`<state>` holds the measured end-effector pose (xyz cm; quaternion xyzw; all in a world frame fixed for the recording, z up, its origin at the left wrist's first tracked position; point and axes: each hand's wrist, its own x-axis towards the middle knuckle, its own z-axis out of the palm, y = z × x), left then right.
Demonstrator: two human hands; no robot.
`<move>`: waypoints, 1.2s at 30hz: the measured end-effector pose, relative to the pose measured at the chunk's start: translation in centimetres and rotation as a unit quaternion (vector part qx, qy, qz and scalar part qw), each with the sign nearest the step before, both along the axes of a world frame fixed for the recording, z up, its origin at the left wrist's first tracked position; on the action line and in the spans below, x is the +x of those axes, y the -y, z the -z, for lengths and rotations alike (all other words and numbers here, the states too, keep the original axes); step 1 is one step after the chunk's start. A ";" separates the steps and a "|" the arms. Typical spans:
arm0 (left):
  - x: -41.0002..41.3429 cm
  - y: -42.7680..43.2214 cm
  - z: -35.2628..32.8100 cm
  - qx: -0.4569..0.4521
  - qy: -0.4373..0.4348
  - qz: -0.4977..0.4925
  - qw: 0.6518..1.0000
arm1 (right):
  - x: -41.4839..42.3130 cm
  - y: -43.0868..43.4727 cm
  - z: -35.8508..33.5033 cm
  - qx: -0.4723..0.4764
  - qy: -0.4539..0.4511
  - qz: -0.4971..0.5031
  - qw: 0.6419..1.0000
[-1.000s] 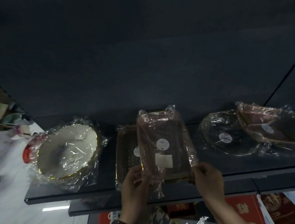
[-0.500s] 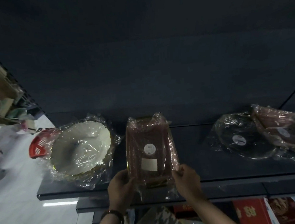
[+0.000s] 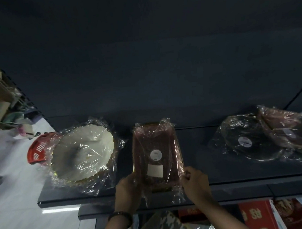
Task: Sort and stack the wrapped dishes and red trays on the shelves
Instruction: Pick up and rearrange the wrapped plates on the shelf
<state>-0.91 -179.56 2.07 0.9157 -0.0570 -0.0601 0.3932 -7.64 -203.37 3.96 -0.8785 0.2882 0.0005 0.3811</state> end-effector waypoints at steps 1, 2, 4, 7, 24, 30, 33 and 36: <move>0.1 0.0 0.0 0.005 0.008 0.010 1.000 | 0.1 0.1 0.2 0.000 -0.006 0.000 1.000; 0.2 -0.1 0.1 0.021 0.025 0.021 0.999 | 0.2 0.2 0.3 0.000 -0.013 -0.002 1.000; 0.5 -0.2 0.1 0.052 0.051 0.028 0.997 | 0.5 0.6 0.2 0.010 -0.019 -0.005 1.000; 0.4 0.8 -2.0 0.122 0.074 0.075 0.987 | 0.6 1.7 -0.4 0.033 -0.016 -0.014 0.999; 0.0 25.8 -12.0 0.104 0.096 0.302 0.943 | -6.6 22.2 -7.7 0.065 0.123 0.238 0.961; -1.1 33.1 -12.6 0.121 0.109 0.340 0.926 | -7.7 30.4 -5.4 0.192 0.155 0.390 0.887; -1.4 35.0 -12.6 0.143 0.112 0.344 0.921 | -6.9 33.4 -4.2 0.286 0.150 0.441 0.837; -1.9 36.2 -12.3 0.157 0.112 0.341 0.920 | -5.9 35.1 -4.0 0.382 0.169 0.449 0.790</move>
